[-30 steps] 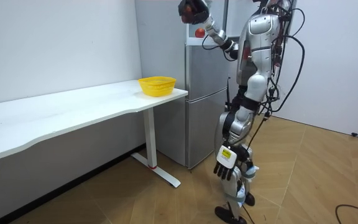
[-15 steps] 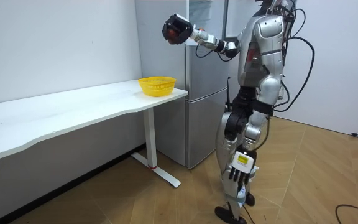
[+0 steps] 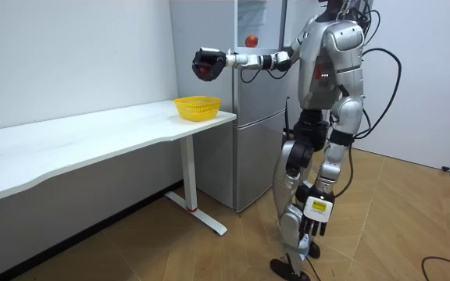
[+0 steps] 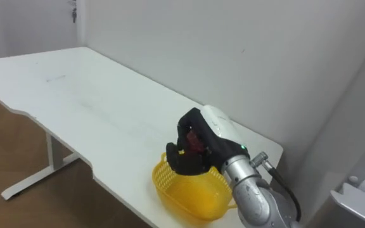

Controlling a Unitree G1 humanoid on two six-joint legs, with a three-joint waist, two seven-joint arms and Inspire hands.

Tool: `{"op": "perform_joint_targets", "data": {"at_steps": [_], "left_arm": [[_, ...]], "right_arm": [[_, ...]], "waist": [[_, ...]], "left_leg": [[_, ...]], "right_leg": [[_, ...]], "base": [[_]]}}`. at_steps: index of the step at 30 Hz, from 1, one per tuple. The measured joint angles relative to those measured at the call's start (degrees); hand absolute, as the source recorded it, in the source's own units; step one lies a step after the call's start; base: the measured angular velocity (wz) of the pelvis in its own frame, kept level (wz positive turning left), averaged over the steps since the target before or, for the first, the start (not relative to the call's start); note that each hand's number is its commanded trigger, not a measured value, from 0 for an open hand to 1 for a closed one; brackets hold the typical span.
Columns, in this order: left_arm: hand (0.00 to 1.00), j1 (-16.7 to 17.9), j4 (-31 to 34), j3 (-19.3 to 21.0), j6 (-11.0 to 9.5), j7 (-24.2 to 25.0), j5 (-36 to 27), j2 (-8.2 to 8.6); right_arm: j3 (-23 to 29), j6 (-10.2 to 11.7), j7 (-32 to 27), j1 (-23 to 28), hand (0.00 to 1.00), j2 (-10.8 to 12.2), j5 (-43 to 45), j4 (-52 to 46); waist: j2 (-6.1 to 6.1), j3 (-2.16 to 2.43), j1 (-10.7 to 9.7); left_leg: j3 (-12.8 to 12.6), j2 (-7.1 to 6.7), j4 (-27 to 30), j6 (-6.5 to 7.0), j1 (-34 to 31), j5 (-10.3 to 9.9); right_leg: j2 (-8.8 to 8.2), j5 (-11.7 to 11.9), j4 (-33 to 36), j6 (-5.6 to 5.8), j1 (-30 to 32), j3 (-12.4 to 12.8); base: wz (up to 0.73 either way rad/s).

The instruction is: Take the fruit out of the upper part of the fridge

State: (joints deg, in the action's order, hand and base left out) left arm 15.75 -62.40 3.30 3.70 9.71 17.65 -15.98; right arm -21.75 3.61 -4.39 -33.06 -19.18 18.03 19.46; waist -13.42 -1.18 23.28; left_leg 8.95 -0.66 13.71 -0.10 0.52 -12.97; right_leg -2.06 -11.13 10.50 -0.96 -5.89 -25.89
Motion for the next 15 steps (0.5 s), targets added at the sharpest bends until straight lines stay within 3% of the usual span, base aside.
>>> {"op": "perform_joint_targets", "data": {"at_steps": [10,11,12,15], "left_arm": [[0.00,0.09,-0.04,-0.10,0.12,0.02,0.02,-0.62],[0.00,0.04,-0.04,-0.13,0.12,0.01,0.02,-0.57],[0.00,0.04,-0.05,-0.13,0.11,-0.01,0.02,-0.57],[0.00,0.02,-0.14,-0.14,0.13,-0.01,0.07,-0.53]], "right_arm": [[-1.98,0.08,-0.46,-1.53,1.00,-0.06,-0.34,5.45],[-2.01,0.10,-0.46,-1.94,0.26,-0.06,-1.53,6.80],[-2.01,0.08,-0.46,-2.15,0.01,-0.07,-2.24,7.42],[-2.01,0.06,-0.47,-3.66,0.00,-0.26,-4.14,9.67]], "waist": [[-0.22,-0.22,0.90],[-0.19,-0.24,0.98],[-0.18,-0.25,1.09],[-0.32,-0.22,1.29]], "left_leg": [[0.94,-0.07,0.39,-0.02,-1.07,-0.01],[1.05,-0.11,0.42,-0.02,-1.15,-0.01],[1.06,-0.12,0.38,-0.02,-1.23,-0.01],[1.34,-0.18,0.41,-0.04,-2.45,0.01]], "right_leg": [[0.01,0.00,-0.02,0.00,0.45,-0.93],[-0.01,0.00,-0.02,0.00,0.48,-0.97],[-0.02,0.00,-0.01,0.00,0.56,-0.99],[-0.04,0.00,0.05,0.00,1.54,-1.17]], "base": [[0.05],[0.03],[0.00],[0.00]]}}
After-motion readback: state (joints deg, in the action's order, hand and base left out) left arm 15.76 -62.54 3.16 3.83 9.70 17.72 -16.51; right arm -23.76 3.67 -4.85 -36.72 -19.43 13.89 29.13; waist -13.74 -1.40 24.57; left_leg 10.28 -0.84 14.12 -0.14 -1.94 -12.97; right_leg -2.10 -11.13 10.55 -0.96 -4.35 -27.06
